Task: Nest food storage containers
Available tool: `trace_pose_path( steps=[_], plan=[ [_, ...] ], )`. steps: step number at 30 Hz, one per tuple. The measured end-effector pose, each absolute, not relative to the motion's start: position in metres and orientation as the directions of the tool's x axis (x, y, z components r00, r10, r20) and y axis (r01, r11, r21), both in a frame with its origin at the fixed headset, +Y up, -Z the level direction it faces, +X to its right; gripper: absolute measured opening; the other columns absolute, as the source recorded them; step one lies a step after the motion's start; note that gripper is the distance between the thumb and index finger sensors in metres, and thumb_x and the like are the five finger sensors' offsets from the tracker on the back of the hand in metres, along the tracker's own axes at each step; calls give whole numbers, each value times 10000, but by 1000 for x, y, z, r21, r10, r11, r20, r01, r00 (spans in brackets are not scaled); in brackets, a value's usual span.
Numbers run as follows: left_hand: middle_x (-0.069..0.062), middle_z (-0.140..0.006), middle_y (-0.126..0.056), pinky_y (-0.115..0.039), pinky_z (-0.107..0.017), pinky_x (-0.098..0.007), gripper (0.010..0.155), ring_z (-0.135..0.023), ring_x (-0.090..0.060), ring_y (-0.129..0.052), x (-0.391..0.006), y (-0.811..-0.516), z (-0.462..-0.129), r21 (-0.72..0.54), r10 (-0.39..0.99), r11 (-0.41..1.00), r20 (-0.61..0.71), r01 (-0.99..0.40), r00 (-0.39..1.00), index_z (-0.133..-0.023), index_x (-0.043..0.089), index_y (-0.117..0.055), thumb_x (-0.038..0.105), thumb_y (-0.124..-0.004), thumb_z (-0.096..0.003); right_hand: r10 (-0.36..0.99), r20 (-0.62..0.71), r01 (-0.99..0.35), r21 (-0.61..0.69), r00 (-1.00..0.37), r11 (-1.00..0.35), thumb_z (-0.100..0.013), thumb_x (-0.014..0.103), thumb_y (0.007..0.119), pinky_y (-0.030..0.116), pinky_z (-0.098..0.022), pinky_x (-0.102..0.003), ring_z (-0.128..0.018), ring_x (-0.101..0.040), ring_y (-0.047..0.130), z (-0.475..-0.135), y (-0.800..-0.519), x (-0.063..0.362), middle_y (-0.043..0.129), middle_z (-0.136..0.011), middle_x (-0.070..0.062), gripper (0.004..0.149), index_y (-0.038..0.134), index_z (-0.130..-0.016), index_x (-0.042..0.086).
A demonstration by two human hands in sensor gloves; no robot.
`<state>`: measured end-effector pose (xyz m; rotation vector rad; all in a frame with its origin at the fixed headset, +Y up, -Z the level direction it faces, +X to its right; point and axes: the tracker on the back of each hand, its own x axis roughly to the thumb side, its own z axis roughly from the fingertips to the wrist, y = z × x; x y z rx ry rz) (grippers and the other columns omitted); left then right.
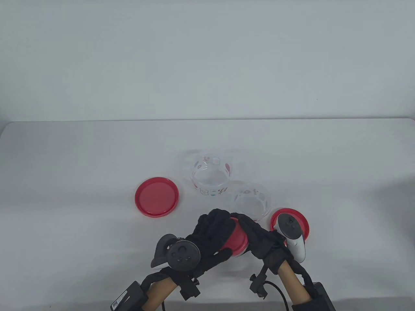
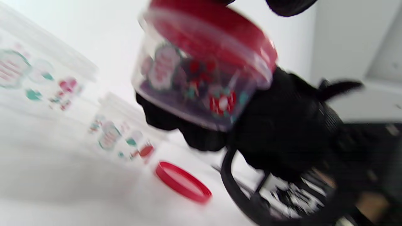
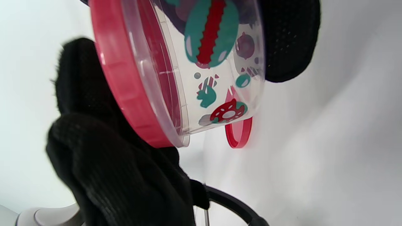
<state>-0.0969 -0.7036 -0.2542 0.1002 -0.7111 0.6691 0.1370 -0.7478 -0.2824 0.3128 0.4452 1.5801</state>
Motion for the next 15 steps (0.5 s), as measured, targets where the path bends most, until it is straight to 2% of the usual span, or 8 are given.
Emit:
trace_pose_path(
  steps=[2,4,6,7,11,15],
  plan=[
    [-91,-1270,-357,-404,-820,-547,704,-1122,-405,-392,-110,-703,-259,-94,583,760,534,-643,612,-1218,255,-254,576,-458,-625,997,-35,-898,436,-71,-49,-668,522,464,759,-459,-500,-802,-495,722,-282,-747,136,388,-1121,-283,668,409,-1124,38],
    [-129,-1194,-552,-565,-756,-528,699,-1008,-433,-568,-122,-707,-265,-109,651,732,402,-673,643,-1222,234,-311,578,-454,-631,998,1,-907,416,-70,-64,-666,524,460,755,-469,-500,-812,-495,711,-281,-746,134,371,-1124,-279,674,388,-1127,37],
    [-128,-1019,-810,-743,-602,-491,700,-804,-408,-809,-127,-711,-271,-189,713,693,328,-696,620,-1220,215,-381,591,-446,-633,999,21,-908,415,-49,-53,-665,523,455,744,-483,-506,-827,-495,693,-279,-745,131,338,-1129,-278,678,358,-1130,39],
    [-85,-915,-899,-798,-518,-460,703,-698,-377,-885,-128,-715,-273,-251,749,659,297,-709,592,-1211,195,-414,597,-439,-635,999,33,-906,420,-40,-50,-665,522,455,737,-490,-511,-835,-497,681,-279,-744,130,325,-1131,-274,679,345,-1132,40],
    [-56,-726,-969,-834,-383,-406,656,-518,-314,-948,-122,-726,-275,-406,848,528,206,-746,488,-1190,157,-455,545,-455,-662,996,74,-897,433,-58,-84,-664,523,439,717,-517,-518,-860,-498,643,-274,-745,121,270,-1134,-268,687,290,-1133,44],
    [-23,-655,-976,-842,-334,-370,611,-455,-272,-959,-122,-730,-277,-394,807,583,185,-710,560,-1177,136,-461,480,-463,-672,993,54,-887,445,-105,-118,-661,523,442,696,-534,-532,-876,-503,611,-274,-750,117,238,-1126,-275,698,263,-1129,36]
  ],
)
